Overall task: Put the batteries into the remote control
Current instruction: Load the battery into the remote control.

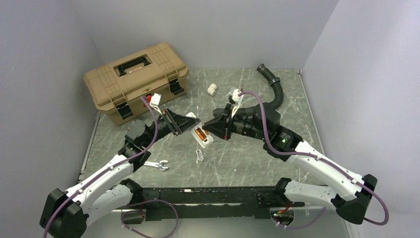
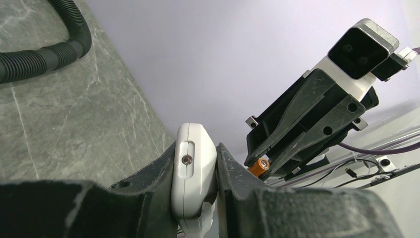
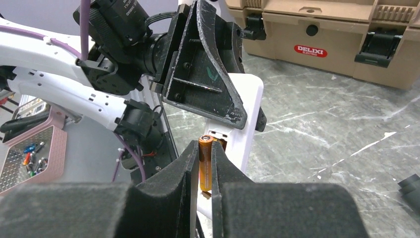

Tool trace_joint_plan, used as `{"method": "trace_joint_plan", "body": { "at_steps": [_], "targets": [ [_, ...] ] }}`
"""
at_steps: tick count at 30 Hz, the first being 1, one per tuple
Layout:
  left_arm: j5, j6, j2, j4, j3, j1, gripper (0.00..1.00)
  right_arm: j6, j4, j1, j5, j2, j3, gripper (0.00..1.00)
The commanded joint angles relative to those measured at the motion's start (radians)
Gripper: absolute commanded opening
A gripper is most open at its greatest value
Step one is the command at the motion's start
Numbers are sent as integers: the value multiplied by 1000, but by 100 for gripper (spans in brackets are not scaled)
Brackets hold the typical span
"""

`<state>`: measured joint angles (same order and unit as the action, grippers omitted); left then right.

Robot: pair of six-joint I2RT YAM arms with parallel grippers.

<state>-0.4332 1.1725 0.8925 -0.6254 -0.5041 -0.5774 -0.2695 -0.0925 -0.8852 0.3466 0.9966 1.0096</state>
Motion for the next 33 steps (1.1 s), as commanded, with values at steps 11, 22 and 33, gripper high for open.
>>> {"method": "trace_joint_plan", "body": {
  "at_steps": [11,22,33],
  "targets": [
    [-63,9,-25,-114,-57,-14,0,-57,278,-1,149,-61,-80,0],
    [-85,-4,-47,-118,-65,-20,0,-105,363,-1,168,-100,-120,0],
    [-111,-6,-49,-124,-90,-24,0,-136,483,-1,259,-130,-156,0]
  ]
}}
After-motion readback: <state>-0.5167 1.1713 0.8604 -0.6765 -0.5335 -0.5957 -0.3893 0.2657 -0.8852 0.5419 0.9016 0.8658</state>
